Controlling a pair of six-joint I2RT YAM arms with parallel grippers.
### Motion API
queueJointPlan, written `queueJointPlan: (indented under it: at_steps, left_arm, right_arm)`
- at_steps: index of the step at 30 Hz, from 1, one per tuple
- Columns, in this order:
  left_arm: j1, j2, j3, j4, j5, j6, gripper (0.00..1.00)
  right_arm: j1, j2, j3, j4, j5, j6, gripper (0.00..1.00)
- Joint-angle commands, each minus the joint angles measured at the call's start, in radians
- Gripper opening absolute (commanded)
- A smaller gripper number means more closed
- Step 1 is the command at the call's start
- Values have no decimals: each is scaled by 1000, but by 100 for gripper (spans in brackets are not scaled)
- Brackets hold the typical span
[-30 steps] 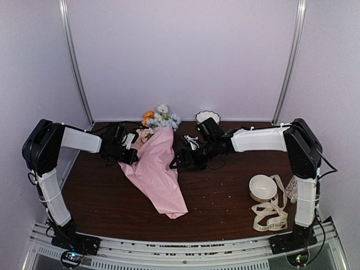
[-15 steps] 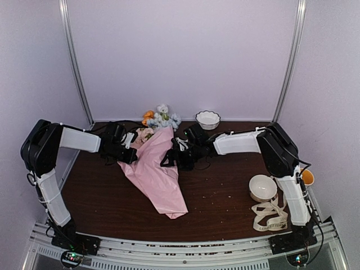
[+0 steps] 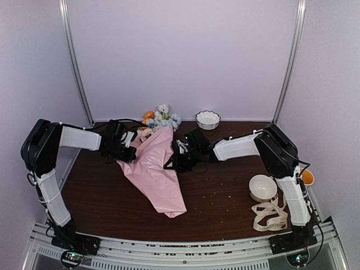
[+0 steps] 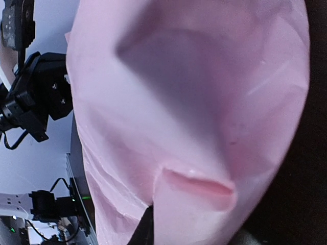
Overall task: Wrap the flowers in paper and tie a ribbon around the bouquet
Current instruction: Press the fold line of the folded bouquet.
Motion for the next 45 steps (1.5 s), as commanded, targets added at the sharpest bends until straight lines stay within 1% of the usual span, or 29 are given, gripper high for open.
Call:
queueJointPlan:
  at_steps: [1,2,5,7,11,13,16,18,19,21,23,26,31,33,35,37,38,40,43,45]
  left_arm:
    - [5,-12,25,-31,-56,-5,0]
    - [4,-12,32,-34,-56,-5,0]
    - [4,-22,55,-51,-61,-8,7]
    - [5,-37,76,-81,-71,-16,15]
    - [5,-105,118,-143,-75,-47,42]
    - [6,-153,125,-184,-83,-66,51]
    - [6,-236,108,-259,-119,-118,70]
    - [6,-290,69,-286,-125,-161,90]
    - [7,-314,41,-283,-112,-186,96]
    - [7,-354,-29,-251,-57,-243,98]
    - [7,-387,-104,-198,-28,-305,98]
    - [8,-383,-206,-106,-42,-379,98]
    - [7,-279,-237,-3,27,-418,97]
    - [8,-245,-234,51,49,-433,92]
    - [8,-215,-223,101,73,-438,79]
    - [5,-179,-202,115,93,-440,61]
    - [5,-160,-190,114,103,-438,51]
    - [0,-126,-169,122,127,-438,36]
    - [-18,-80,-142,148,167,-438,17]
    - [-34,-58,-131,176,190,-444,9]
  right_arm:
    - [15,-28,-26,35,6,25,8]
    - [18,-29,-26,36,9,25,0]
    - [23,-37,-32,34,29,21,0]
    - [25,-45,-42,39,46,23,0]
    - [27,-60,-62,46,77,33,0]
    - [28,-64,-69,46,93,36,0]
    - [31,-74,-77,44,111,36,0]
    - [32,-78,-81,44,119,35,0]
    - [34,-79,-83,45,123,35,0]
    - [36,-81,-84,46,128,35,0]
    - [38,-84,-88,43,137,35,0]
    - [41,-89,-93,48,142,37,0]
    - [46,-92,-99,48,147,35,0]
    - [48,-99,-108,52,152,33,0]
    - [48,-112,-126,61,161,38,0]
    - [48,-130,-152,80,170,55,0]
    - [47,-144,-171,91,180,68,0]
    - [45,-175,-224,145,202,102,0]
    - [42,-219,-291,214,224,142,0]
    - [42,-232,-307,222,229,148,0]
